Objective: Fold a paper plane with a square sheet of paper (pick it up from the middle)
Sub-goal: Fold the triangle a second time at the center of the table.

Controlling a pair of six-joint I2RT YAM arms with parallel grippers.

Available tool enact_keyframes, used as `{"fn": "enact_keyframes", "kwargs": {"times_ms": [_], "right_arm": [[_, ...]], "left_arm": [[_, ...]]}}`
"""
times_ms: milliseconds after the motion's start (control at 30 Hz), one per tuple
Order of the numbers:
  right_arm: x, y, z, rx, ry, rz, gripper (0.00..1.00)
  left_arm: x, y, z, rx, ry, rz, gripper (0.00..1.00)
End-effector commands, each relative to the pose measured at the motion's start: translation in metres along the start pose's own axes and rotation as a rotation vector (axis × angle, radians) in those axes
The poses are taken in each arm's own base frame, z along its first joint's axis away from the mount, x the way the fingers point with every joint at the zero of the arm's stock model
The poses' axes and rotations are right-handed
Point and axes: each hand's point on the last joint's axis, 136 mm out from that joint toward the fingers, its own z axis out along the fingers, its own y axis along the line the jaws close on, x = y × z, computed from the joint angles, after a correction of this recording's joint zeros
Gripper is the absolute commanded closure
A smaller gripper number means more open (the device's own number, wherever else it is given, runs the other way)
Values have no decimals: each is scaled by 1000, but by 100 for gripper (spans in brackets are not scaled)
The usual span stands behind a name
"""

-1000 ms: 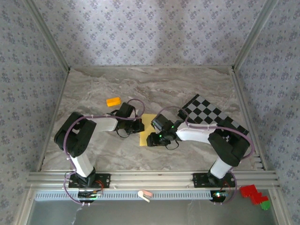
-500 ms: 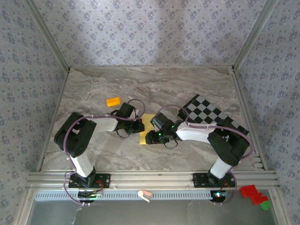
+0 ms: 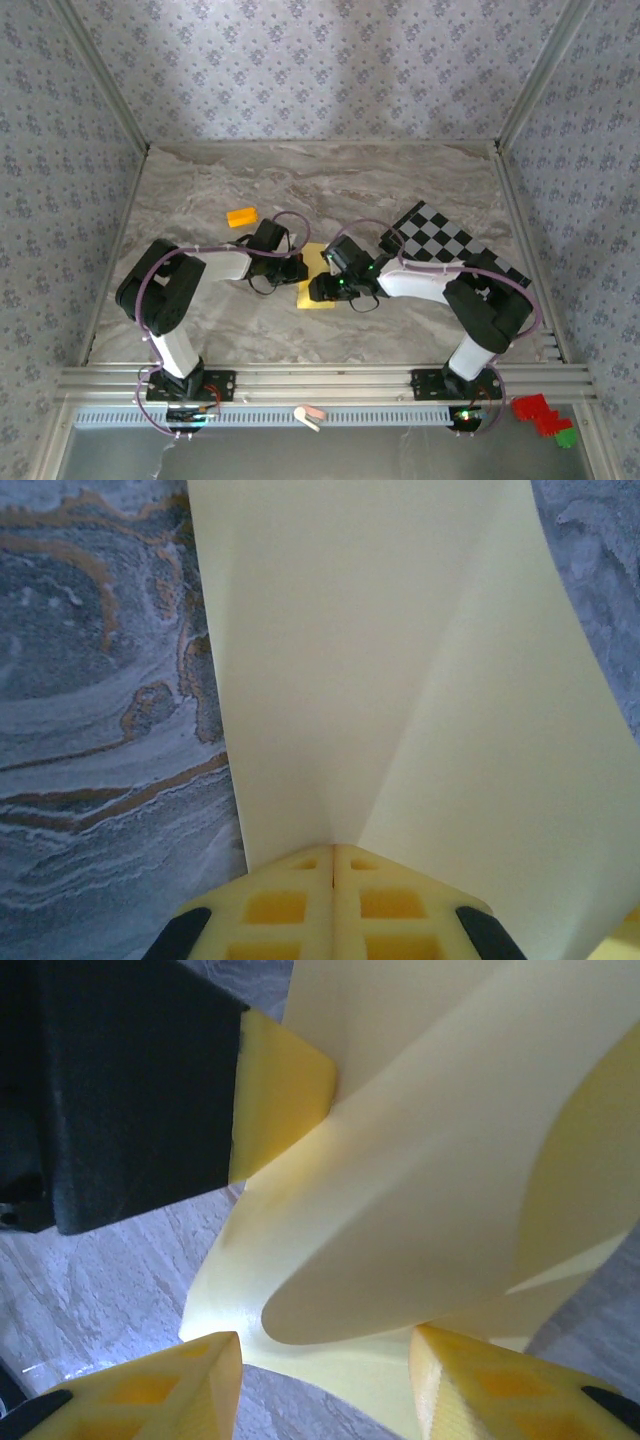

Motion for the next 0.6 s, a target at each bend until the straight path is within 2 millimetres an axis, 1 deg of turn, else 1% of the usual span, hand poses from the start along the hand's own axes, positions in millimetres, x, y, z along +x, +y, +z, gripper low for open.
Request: {"fn": "enact_keyframes", "kwargs": {"times_ms": [0, 133, 300, 567], "right_arm": [[-10, 7, -2, -32, -21, -20, 51], [-12, 2, -2, -19, -25, -15, 50], [-22, -9, -3, 1, -42, 7, 50], [-35, -12, -2, -17, -51, 9, 50]], "left_arm": [[24, 25, 5, -98, 71, -19, 100], [24, 24, 4, -97, 70, -16, 100], [24, 23, 4, -95, 70, -12, 100], [23, 22, 1, -98, 67, -6, 100]]}}
